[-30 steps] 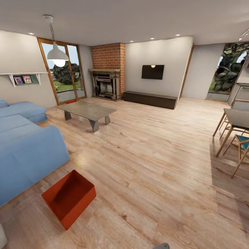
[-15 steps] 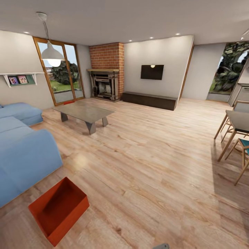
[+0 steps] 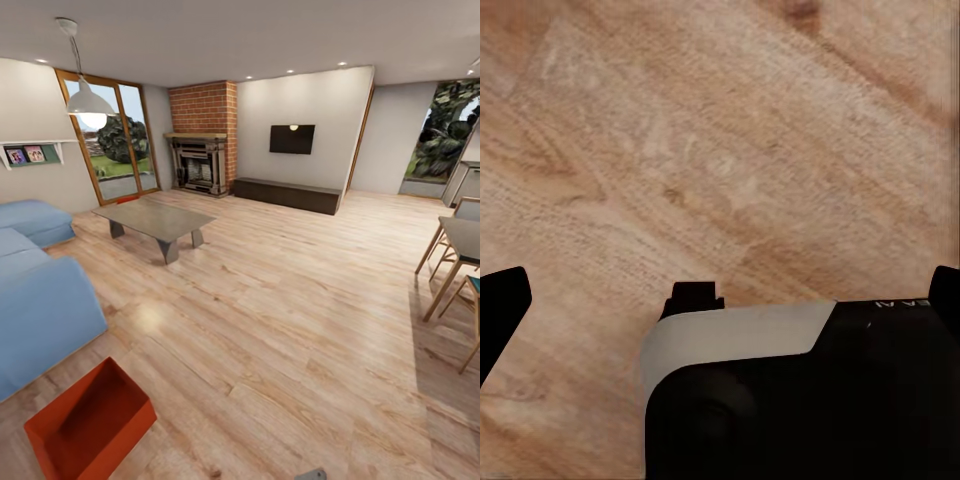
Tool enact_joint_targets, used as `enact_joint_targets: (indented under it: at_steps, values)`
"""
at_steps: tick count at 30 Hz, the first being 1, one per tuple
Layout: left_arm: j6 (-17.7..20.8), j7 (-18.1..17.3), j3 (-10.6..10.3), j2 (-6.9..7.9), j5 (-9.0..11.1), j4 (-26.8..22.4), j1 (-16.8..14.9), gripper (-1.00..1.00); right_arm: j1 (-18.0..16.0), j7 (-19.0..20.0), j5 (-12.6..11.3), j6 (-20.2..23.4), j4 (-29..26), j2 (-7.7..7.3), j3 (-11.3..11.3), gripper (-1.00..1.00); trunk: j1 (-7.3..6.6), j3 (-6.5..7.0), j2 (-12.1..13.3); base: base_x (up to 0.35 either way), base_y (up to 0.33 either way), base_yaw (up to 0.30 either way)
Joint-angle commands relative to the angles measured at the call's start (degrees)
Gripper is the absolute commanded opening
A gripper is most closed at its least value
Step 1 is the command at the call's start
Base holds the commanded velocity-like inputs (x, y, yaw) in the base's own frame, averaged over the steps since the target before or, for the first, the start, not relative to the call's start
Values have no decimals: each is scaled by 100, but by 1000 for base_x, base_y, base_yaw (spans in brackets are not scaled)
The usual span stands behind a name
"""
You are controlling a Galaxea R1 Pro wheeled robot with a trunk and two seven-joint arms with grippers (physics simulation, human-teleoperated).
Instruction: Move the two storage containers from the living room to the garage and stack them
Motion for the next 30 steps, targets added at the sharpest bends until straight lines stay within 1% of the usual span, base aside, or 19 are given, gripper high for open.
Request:
enact_joint_targets:
  at_steps: [1, 18, 25, 30]
  values:
    - [-11, 1, -14, 2, 3, -1, -2, 100, -3, -40, -55, 31, -11, -4, 49, 100, 3, -6, -3, 289, -169, 0]
    - [-13, 1, -14, 2, 3, 2, -2, 100, -3, -40, -55, 31, -13, -4, 49, 100, 3, -6, -3, 271, -194, 9]
    - [-14, 1, -8, 2, 3, 2, -2, 100, -3, -40, -55, 31, -13, -4, 49, 100, 3, -6, -3, 242, -181, 161]
    - [-11, 1, -6, 2, 3, 2, -2, 100, -3, -40, -55, 31, -13, -4, 49, 100, 3, -6, -3, 82, -42, 262]
